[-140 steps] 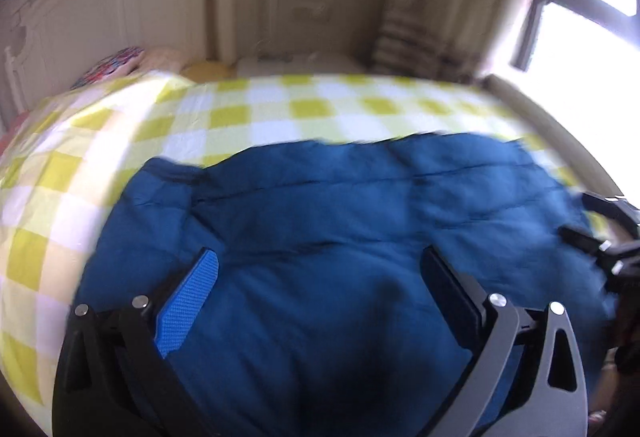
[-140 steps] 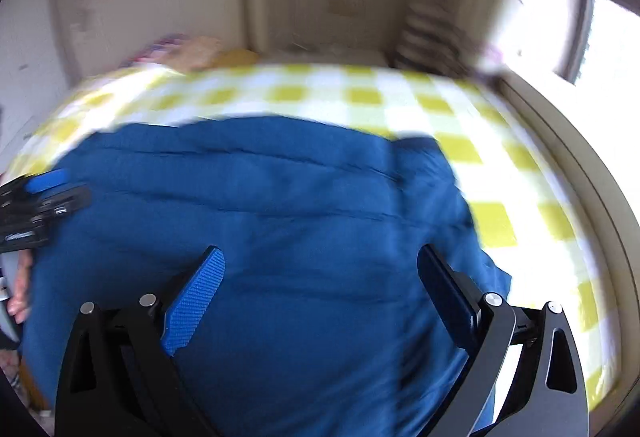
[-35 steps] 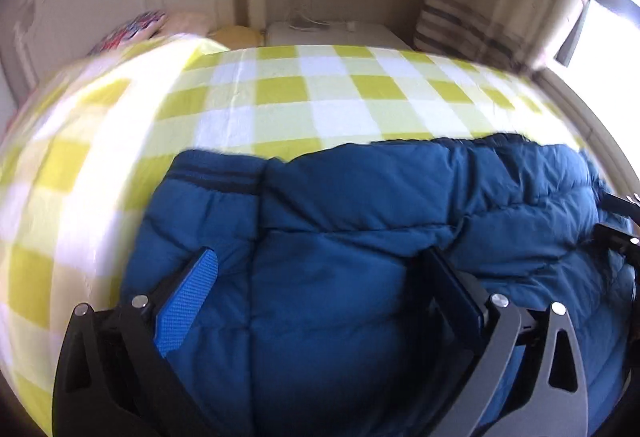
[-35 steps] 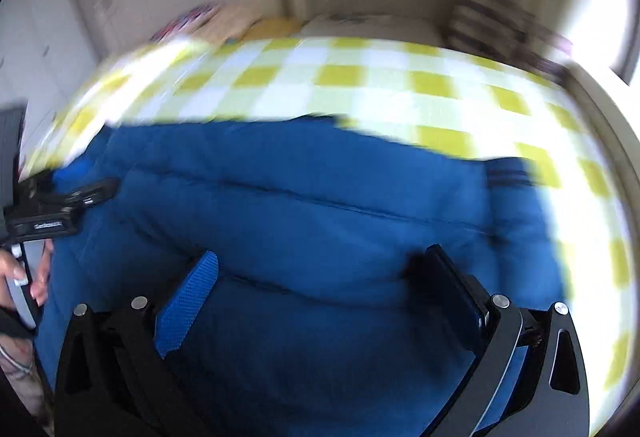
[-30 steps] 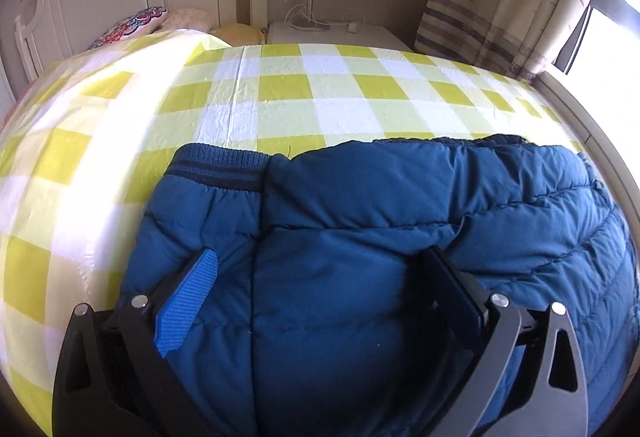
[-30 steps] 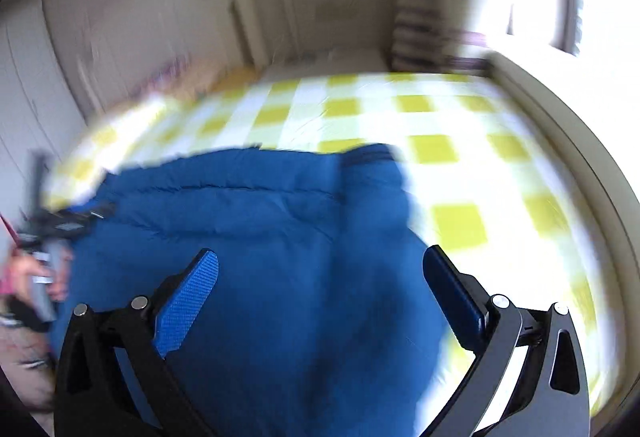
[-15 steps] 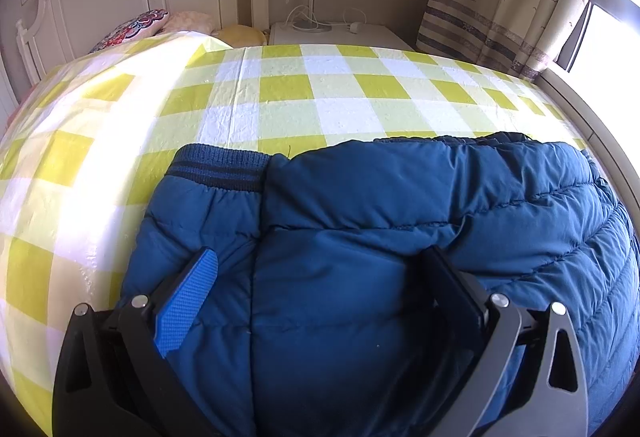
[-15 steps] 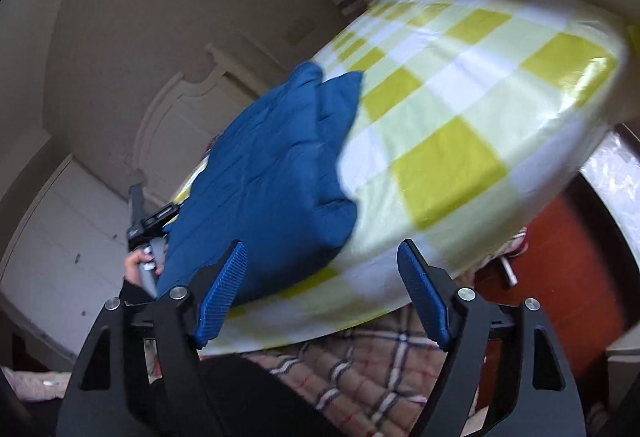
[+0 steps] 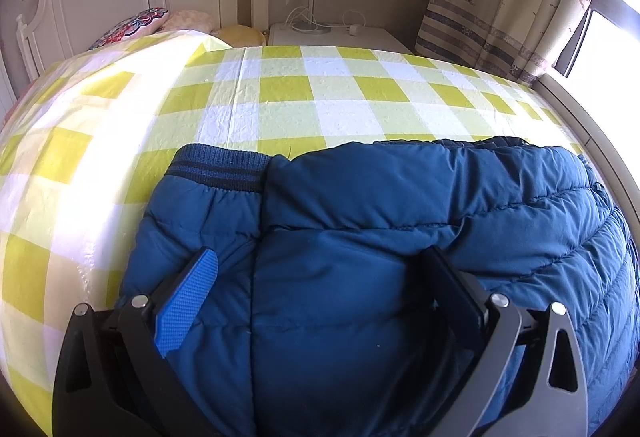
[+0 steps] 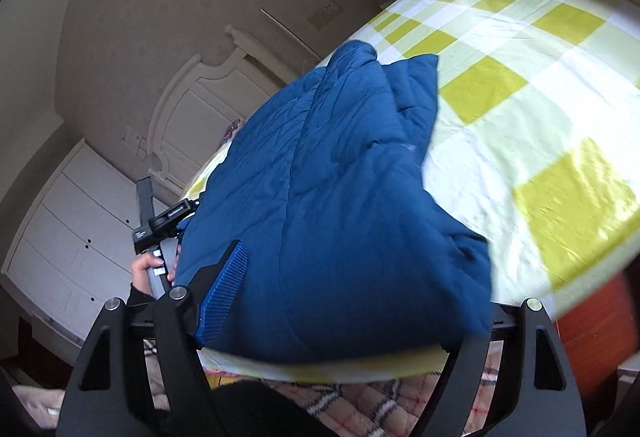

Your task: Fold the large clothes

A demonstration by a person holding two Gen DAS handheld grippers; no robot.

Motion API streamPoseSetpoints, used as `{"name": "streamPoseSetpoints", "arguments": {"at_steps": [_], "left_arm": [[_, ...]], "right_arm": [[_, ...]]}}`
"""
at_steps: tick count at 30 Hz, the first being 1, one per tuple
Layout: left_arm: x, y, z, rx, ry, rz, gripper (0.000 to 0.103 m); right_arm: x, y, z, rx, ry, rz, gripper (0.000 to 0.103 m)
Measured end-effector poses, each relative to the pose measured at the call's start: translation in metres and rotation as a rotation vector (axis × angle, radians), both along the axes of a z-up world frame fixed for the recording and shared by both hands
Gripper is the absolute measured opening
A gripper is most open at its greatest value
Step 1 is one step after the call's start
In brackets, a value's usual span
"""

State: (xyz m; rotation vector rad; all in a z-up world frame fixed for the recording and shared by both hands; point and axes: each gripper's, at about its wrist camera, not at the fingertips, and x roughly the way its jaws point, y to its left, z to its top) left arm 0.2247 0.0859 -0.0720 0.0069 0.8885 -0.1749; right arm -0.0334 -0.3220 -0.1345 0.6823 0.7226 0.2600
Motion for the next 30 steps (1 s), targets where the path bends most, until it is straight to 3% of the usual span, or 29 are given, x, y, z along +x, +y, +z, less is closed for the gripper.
{"name": "streamPoseSetpoints", "arguments": {"at_steps": [1, 4, 7, 9, 11, 12, 15, 19, 21, 24, 26, 30], "left_arm": [[0.0, 0.0, 0.0, 0.003, -0.001, 0.002, 0.101], [0.0, 0.0, 0.0, 0.01, -0.003, 0.009, 0.101], [0.0, 0.001, 0.004, 0.024, 0.001, 0.041, 0.101], [-0.004, 0.0, 0.013, 0.017, -0.015, 0.058, 0.1], [-0.008, -0.016, 0.033, -0.028, -0.038, 0.013, 0.101], [-0.008, -0.025, 0.038, -0.009, -0.046, -0.002, 0.101], [0.005, -0.071, 0.045, 0.154, -0.07, -0.021, 0.101], [0.043, -0.11, 0.004, 0.314, 0.025, -0.015, 0.101], [0.038, -0.112, 0.004, 0.326, -0.002, -0.021, 0.1], [0.001, -0.108, 0.024, 0.281, -0.067, -0.074, 0.1], [-0.047, -0.108, 0.037, 0.253, -0.136, -0.159, 0.1], [-0.144, -0.113, 0.018, 0.311, -0.203, -0.285, 0.101]], "right_arm": [[0.01, 0.012, 0.005, -0.058, 0.016, -0.013, 0.08], [0.028, 0.025, 0.013, -0.063, -0.006, -0.053, 0.079], [0.03, 0.027, 0.025, -0.123, -0.095, -0.084, 0.05], [0.026, 0.026, 0.025, -0.136, -0.122, -0.085, 0.046], [0.023, 0.028, 0.024, -0.17, -0.135, -0.083, 0.042], [0.021, 0.029, 0.025, -0.178, -0.144, -0.083, 0.042], [0.016, 0.03, 0.034, -0.196, -0.184, -0.076, 0.042], [0.01, 0.035, 0.046, -0.241, -0.217, -0.056, 0.042], [0.01, 0.039, 0.052, -0.26, -0.229, -0.047, 0.042], [0.01, 0.043, 0.058, -0.296, -0.245, -0.036, 0.042], [0.011, 0.044, 0.061, -0.297, -0.253, -0.037, 0.042], [0.011, 0.054, 0.077, -0.324, -0.289, -0.023, 0.042]]}}
